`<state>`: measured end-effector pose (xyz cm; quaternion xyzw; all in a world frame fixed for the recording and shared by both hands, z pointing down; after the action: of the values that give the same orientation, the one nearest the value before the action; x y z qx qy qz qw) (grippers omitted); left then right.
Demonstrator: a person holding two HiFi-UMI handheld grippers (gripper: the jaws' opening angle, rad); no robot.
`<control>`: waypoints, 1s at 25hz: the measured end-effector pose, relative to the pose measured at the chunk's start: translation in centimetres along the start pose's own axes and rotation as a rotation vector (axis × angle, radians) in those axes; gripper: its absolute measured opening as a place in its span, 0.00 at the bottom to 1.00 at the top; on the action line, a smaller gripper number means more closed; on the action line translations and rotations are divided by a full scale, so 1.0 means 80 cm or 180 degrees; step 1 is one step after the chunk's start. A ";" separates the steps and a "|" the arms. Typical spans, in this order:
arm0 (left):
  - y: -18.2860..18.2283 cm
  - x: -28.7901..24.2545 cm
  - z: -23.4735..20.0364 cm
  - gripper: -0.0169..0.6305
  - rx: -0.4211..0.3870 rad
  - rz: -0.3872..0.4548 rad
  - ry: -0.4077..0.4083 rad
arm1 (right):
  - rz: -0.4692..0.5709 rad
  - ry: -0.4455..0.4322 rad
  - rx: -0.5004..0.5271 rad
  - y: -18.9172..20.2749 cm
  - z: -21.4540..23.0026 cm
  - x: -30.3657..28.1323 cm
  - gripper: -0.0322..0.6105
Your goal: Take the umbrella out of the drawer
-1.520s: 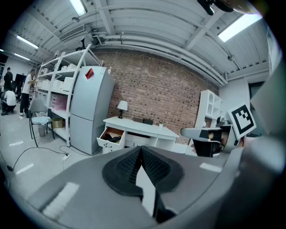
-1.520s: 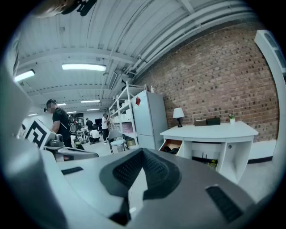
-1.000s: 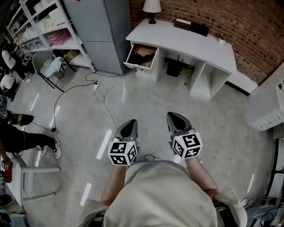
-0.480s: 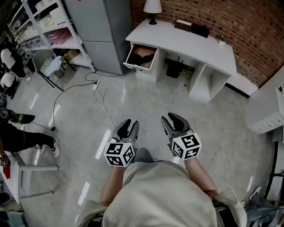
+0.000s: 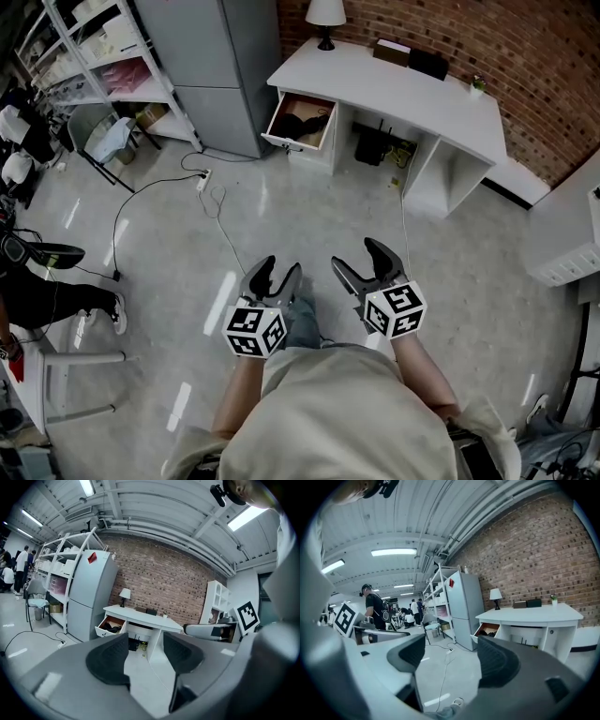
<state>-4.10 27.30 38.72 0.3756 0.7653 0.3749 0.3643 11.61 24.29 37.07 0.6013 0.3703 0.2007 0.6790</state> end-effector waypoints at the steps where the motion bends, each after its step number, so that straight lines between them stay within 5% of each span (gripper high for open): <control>1: 0.000 -0.005 -0.005 0.37 -0.0006 0.0000 -0.0005 | -0.0001 -0.0009 -0.0006 0.000 0.002 -0.006 0.58; 10: -0.028 -0.089 -0.058 0.37 -0.0060 -0.0023 0.0018 | 0.0035 -0.0006 -0.0009 -0.005 0.051 -0.092 0.63; 25: -0.140 -0.226 -0.179 0.37 -0.0126 -0.0044 0.0236 | 0.0072 0.0095 0.0026 -0.061 0.110 -0.288 0.64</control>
<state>-11.29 2.79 40.68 0.3489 0.7733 0.4010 0.3457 2.49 0.92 38.42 0.6052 0.3744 0.2158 0.6686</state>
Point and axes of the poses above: the fingertips, and each gripper's own axes: x backward along the fingers, z to its right, y out of its underside, the point moved 3 cm from there along x, backward along the fingers, and after that the axes turned 11 degrees about x, right-handed, at the moved point
